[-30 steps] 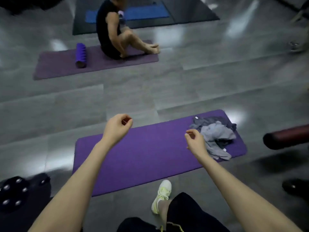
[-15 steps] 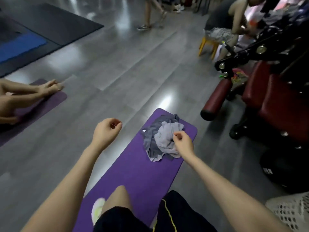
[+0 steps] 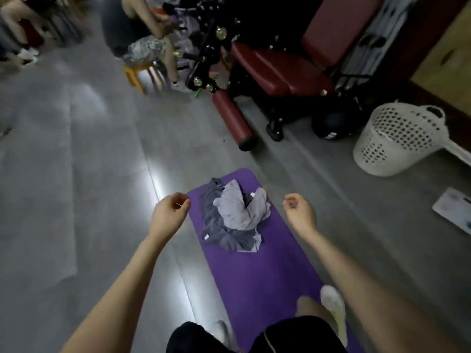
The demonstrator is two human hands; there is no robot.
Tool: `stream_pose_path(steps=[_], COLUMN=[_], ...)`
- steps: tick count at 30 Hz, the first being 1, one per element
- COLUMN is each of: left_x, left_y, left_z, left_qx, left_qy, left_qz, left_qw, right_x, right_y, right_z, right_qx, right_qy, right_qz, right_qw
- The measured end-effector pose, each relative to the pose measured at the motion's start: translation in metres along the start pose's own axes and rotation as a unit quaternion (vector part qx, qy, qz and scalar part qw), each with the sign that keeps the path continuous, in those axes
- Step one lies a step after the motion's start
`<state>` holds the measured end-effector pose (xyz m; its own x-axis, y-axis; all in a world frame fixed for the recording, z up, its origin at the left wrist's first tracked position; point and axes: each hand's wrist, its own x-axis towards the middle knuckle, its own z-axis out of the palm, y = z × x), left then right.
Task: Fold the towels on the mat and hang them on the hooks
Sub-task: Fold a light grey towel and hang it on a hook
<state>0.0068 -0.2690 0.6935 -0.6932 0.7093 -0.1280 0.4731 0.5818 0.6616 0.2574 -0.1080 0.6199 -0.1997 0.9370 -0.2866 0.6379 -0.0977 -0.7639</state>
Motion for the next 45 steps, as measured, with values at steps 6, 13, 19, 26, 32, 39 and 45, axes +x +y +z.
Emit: stream_pose_path(steps=[6, 13, 19, 26, 32, 39, 45], left_x=[-0.011, -0.057, -0.098, -0.083, 0.002, 0.103, 0.162], left_y=[-0.029, -0.061, -0.098, -0.131, -0.156, -0.203, -0.274], left_z=[-0.024, -0.024, -0.012, 0.004, 0.054, 0.152, 0.271], left_qx=[-0.051, -0.111, -0.045, 0.026, 0.077, 0.137, 0.190], left_qy=[-0.109, -0.197, -0.236, -0.291, -0.338, -0.333, -0.288], left_qz=[0.069, 0.116, 0.179, 0.211, 0.221, 0.251, 0.260], left_qw=[0.990, 0.967, 0.954, 0.933, 0.912, 0.899, 0.902], right_x=[-0.126, -0.265, -0.322, -0.337, -0.274, -0.163, -0.065], right_y=[0.057, 0.084, 0.097, 0.097, 0.095, 0.129, 0.212], right_z=[0.024, 0.043, 0.079, 0.129, 0.169, 0.220, 0.293], right_qx=[0.043, -0.003, -0.007, 0.022, 0.052, 0.077, 0.088], right_qy=[0.081, 0.149, 0.173, 0.198, 0.223, 0.251, 0.234], right_qz=[0.127, 0.196, 0.225, 0.264, 0.308, 0.329, 0.316], right_qw=[0.988, 0.969, 0.959, 0.944, 0.923, 0.907, 0.915])
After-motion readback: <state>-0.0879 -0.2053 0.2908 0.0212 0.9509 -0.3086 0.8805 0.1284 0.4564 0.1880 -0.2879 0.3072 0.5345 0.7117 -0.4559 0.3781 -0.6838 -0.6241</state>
